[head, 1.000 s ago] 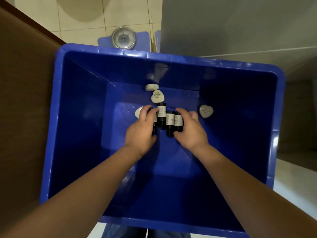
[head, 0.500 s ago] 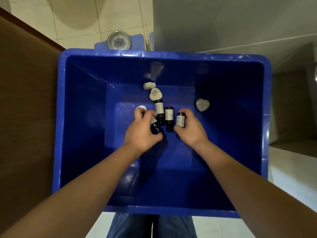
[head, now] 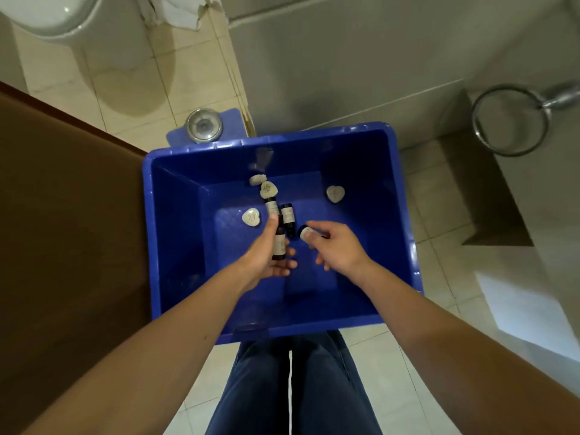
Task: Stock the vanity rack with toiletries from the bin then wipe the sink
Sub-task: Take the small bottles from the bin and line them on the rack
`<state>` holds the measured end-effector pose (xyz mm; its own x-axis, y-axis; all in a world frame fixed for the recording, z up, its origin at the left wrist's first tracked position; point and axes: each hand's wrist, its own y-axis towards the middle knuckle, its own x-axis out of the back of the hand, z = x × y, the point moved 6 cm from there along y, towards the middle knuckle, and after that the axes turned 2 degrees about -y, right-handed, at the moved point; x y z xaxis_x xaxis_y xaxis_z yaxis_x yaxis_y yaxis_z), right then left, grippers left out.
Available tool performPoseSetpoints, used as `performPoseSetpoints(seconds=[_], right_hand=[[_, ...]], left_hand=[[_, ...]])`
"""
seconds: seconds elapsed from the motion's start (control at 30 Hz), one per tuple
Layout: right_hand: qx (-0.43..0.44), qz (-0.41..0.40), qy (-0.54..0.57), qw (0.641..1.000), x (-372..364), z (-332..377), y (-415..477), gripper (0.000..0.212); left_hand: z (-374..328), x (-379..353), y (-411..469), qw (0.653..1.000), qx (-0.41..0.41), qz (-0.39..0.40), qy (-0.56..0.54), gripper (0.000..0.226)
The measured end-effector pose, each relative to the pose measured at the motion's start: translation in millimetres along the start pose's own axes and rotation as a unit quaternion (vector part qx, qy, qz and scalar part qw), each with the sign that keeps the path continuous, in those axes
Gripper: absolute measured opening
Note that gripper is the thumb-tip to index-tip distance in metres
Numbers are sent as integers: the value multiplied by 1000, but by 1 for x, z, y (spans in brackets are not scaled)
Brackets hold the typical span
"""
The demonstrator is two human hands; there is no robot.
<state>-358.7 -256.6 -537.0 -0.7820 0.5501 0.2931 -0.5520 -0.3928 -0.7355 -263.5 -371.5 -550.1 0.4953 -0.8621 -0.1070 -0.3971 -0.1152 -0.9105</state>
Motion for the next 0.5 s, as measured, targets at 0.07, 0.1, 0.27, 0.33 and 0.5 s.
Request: performPoseSetpoints(seconds=[0.07,0.1,0.27,0.33,0.5], right_hand=[[10,-22,12,1000,10,12,-22,35],[10,-32,22,999,15,18,-33,30],[18,-78,72,994,41,50,-88,25],[26,-92,79,992,51,61,-109,25],[51,-134,106,984,71,83,-156,31]], left_hand=[[-10,-7,-20,1000,-15,7,23,61],[-15,-9,-30,999,-23,1,33,60],[-42,-22,-79,995,-73,-4,68,56],[-52,-28,-98,992,-95,5,81,54],[-83,-44,-138,977,-157,20,143,51]])
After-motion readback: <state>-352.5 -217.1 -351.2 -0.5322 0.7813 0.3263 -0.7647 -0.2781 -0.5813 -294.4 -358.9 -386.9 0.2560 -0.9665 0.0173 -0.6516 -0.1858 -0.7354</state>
